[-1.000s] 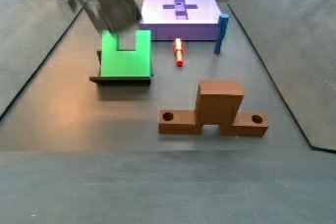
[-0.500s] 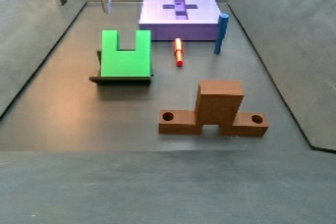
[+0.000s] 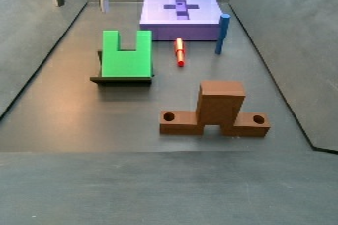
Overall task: Pick up the green object. Move up. Place the green object on the fixture. Regrasp the green object. Move to above the board. Insert the green object.
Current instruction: Regrasp the green object.
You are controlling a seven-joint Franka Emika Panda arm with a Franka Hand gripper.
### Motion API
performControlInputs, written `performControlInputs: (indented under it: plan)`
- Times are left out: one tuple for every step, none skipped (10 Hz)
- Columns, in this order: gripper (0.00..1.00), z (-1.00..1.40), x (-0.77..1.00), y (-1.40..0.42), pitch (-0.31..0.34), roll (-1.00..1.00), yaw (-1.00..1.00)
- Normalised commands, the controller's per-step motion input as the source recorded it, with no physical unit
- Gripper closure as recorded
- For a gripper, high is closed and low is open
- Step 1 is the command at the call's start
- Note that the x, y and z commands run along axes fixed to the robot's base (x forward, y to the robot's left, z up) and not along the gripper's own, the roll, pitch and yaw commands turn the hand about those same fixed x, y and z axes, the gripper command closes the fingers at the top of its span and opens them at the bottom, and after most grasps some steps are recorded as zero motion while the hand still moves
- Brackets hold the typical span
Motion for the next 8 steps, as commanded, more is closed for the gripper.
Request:
performControlInputs:
  plan:
    - [0.00, 0.04, 0.00, -0.05, 0.000, 1.00, 0.18]
    - [0.00, 0.00, 0.03, -0.09, 0.063, 0.87, 0.07]
    - [0.00, 0.00, 0.00, 0.00, 0.000, 0.29, 0.00]
    - [0.00, 0.00, 0.00, 0.00, 0.000, 0.09, 0.00]
    - [0.00, 0.00, 0.00, 0.00, 0.000, 0.07, 0.00]
    - [0.00, 0.00, 0.01, -0.12, 0.046, 0.29, 0.00]
    - [0.00, -0.03, 0.01, -0.21, 0.029, 0.45, 0.00]
    - [0.00, -0.17, 0.00, -0.25, 0.000, 0.82, 0.00]
